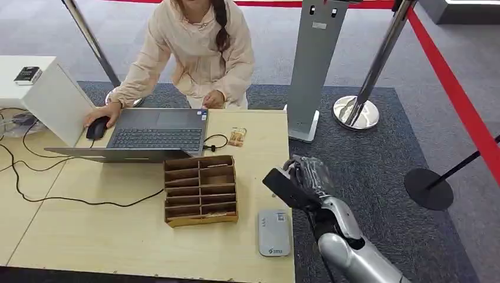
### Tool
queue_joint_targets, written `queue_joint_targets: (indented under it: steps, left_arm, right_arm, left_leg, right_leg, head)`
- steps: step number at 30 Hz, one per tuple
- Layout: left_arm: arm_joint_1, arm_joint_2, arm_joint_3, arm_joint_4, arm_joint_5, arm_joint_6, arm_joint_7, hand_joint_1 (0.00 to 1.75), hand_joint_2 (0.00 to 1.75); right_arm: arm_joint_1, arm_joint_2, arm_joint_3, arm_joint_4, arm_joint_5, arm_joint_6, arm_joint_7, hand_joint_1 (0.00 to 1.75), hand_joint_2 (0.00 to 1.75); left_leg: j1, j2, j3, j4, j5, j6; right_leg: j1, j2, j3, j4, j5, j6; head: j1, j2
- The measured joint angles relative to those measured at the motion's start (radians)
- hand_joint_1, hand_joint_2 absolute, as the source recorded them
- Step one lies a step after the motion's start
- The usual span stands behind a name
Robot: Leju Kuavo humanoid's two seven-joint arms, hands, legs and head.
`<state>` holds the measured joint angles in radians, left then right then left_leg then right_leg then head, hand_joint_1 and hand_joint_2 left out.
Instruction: Pass the card to the sensor for recognition and then transmit it.
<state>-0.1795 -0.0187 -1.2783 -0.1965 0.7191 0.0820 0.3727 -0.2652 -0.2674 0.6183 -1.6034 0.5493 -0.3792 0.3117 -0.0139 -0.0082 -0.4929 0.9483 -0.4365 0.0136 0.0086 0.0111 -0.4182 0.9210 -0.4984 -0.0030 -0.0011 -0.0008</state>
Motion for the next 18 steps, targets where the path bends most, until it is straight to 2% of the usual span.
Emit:
queue_joint_targets:
  steps: [2,9,15,18]
  left_arm:
    - [0.0,0.0,0.0,0.0,0.0,0.0,-0.002,0.0,1.75]
    - [0.0,0.0,-0.003,0.0,0.0,-0.003,-0.002,0.0,1.75]
    - [-0.002,0.0,-0.008,0.0,0.0,-0.008,-0.001,0.0,1.75]
    - [-0.003,0.0,-0.008,0.0,0.0,-0.009,0.0,0.0,1.75]
  right_arm:
    - [-0.007,0.0,-0.013,-0.016,-0.015,0.0,-0.008,1.75,1.75]
    - [-0.096,0.023,-0.04,-0.022,-0.219,-0.021,-0.06,1.73,1.75]
    - [-0.213,0.076,-0.038,0.052,-0.254,-0.067,-0.088,1.75,1.75]
    - [-0.253,0.101,-0.037,0.1,-0.247,-0.085,-0.093,1.69,1.75]
  left_leg:
    - [0.0,0.0,0.0,0.0,0.0,0.0]
    - [-0.001,0.0,-0.001,0.0,0.0,0.0]
    - [-0.001,0.0,-0.001,0.001,0.001,0.0]
    - [-0.001,0.0,-0.002,0.001,0.001,0.0]
  right_leg:
    - [0.0,0.0,0.0,0.0,0.0,0.0]
    - [0.0,0.0,-0.001,0.002,0.0,0.0]
    - [0.0,0.0,-0.002,0.003,0.0,0.0]
    - [0.0,0.0,-0.002,0.004,0.0,0.0]
  head:
    - [0.0,0.0]
    - [0.0,0.0]
    - [0.0,0.0]
    - [0.0,0.0]
